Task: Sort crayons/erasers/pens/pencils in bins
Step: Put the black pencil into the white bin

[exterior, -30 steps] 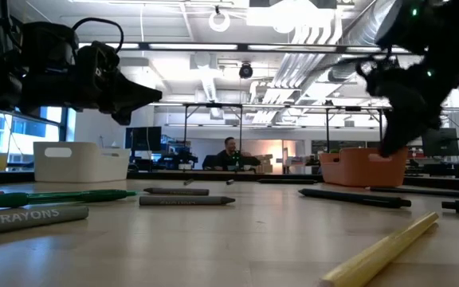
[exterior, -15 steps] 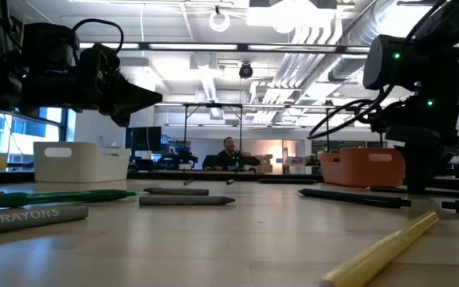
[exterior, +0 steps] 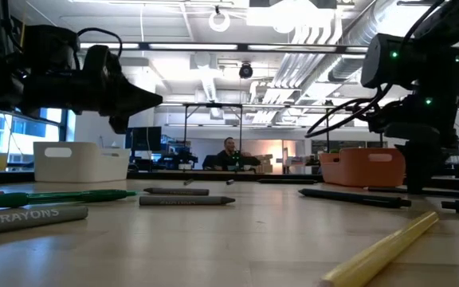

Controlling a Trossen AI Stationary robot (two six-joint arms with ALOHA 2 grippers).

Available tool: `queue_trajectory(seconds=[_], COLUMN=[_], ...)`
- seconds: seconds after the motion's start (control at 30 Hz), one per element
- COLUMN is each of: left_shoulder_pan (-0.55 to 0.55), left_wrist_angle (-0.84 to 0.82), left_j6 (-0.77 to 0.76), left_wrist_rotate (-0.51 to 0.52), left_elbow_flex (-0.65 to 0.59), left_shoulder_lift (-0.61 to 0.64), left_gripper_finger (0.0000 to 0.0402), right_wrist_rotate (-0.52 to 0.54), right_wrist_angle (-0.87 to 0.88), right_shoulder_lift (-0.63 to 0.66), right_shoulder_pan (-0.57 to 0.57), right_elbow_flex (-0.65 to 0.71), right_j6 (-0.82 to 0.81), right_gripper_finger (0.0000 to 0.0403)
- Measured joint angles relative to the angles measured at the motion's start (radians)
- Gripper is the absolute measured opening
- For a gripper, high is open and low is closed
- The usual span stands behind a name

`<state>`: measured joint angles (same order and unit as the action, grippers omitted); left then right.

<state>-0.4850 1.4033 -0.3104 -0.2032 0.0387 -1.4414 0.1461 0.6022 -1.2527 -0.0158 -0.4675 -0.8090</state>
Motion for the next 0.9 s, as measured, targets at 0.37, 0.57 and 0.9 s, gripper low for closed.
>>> queue_trajectory(seconds=[0.37,0.57,0.9], left_shoulder_pan=[0.002,0.011,0.133], left_wrist_angle=[0.000,0.000,0.011], left_j6=[-0.132,-0.136,-0.125], left_wrist_rotate=[-0.065,-0.070,0.013], left_elbow_flex=[0.000,0.000,0.036], left_shoulder_lift=[0.000,0.000,0.000], left_gripper_finger=[0.0031,0.0056,0.0094], right_wrist_rotate=[-0.071,-0.056,0.044], right_wrist_angle=[-0.086,-0.359,-1.066], right_shoulder_lift=[-0.004,-0.003,-0.172], right_shoulder_pan=[0.001,0.001,0.001], right_elbow_flex=[-0.111,-0.133,-0.124], right_j6=[0.095,0.184,0.328], right_gripper_finger=[0.0005,0.0004,0.0003])
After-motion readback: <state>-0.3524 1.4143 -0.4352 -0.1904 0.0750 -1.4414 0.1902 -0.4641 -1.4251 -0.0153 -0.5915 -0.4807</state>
